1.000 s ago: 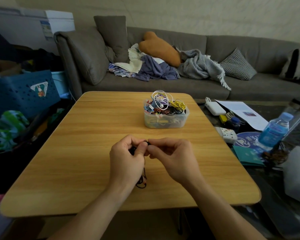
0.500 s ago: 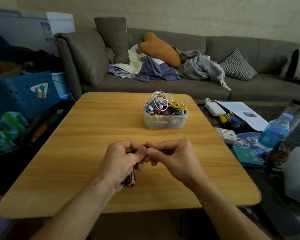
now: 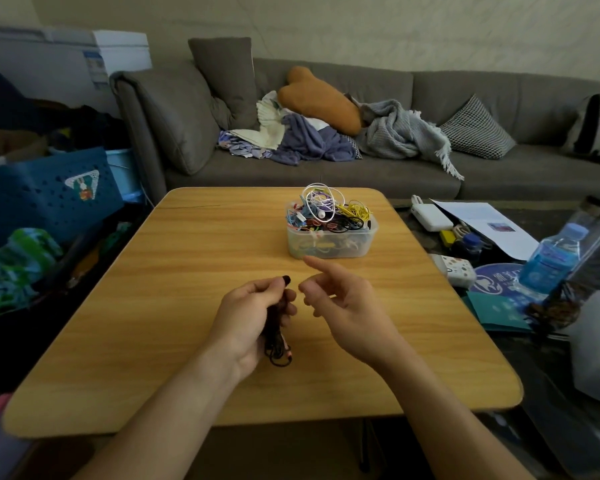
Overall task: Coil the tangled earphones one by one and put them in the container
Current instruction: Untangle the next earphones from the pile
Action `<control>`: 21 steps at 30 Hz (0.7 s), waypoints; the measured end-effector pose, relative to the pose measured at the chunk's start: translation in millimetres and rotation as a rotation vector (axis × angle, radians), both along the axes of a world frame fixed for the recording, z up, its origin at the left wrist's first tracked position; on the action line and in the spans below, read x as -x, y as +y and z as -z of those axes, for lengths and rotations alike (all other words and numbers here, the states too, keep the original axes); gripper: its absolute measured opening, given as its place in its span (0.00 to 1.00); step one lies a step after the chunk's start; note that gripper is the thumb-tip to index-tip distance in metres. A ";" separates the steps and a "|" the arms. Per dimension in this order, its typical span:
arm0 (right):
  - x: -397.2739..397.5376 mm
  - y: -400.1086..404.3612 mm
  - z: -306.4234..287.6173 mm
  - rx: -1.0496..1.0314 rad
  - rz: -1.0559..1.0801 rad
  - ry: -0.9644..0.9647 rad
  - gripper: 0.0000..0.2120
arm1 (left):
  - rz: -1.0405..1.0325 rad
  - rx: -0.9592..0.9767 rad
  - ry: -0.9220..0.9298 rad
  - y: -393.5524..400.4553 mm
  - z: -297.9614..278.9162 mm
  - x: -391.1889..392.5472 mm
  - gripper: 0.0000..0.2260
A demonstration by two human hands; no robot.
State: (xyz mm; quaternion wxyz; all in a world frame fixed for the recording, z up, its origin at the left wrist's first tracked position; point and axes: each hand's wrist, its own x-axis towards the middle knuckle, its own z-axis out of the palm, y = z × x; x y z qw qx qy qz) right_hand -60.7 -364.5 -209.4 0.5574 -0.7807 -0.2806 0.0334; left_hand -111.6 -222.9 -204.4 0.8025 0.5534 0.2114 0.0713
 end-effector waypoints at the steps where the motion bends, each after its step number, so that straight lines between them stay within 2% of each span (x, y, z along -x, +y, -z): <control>1: 0.8 -1.9 -1.5 0.001 0.001 0.037 0.24 | 0.021 0.058 0.021 1.3 -1.1 -1.8 0.07; 3: 3.5 -5.7 -2.7 0.069 -0.050 0.120 0.35 | 0.049 0.195 0.060 4.2 -1.0 -5.7 0.07; 5: 9.5 -7.1 -3.1 0.245 -0.137 0.099 0.48 | 0.062 0.301 0.077 5.2 0.2 -8.3 0.08; 6: 11.8 -6.3 -2.8 0.306 -0.165 0.063 0.50 | 0.054 0.333 0.070 5.6 1.0 -9.4 0.10; 8: 10.9 -3.2 0.2 0.310 -0.140 -0.011 0.45 | 0.030 0.377 0.024 5.4 1.0 -10.5 0.09; 11: 1.4 -1.7 2.9 0.238 -0.009 -0.069 0.26 | 0.021 0.347 -0.025 3.0 -3.5 -11.8 0.07; 13: -2.7 -2.9 4.8 0.191 0.021 -0.041 0.19 | -0.003 0.288 -0.032 3.1 -3.1 -14.0 0.09; 17: -5.7 -4.7 3.4 0.065 0.004 0.028 0.14 | 0.004 0.179 -0.123 -1.0 -4.6 -16.7 0.09; 21: -19.6 -11.3 -9.7 -0.100 0.005 0.151 0.10 | -0.052 -0.179 -0.193 -3.0 -9.4 -26.3 0.07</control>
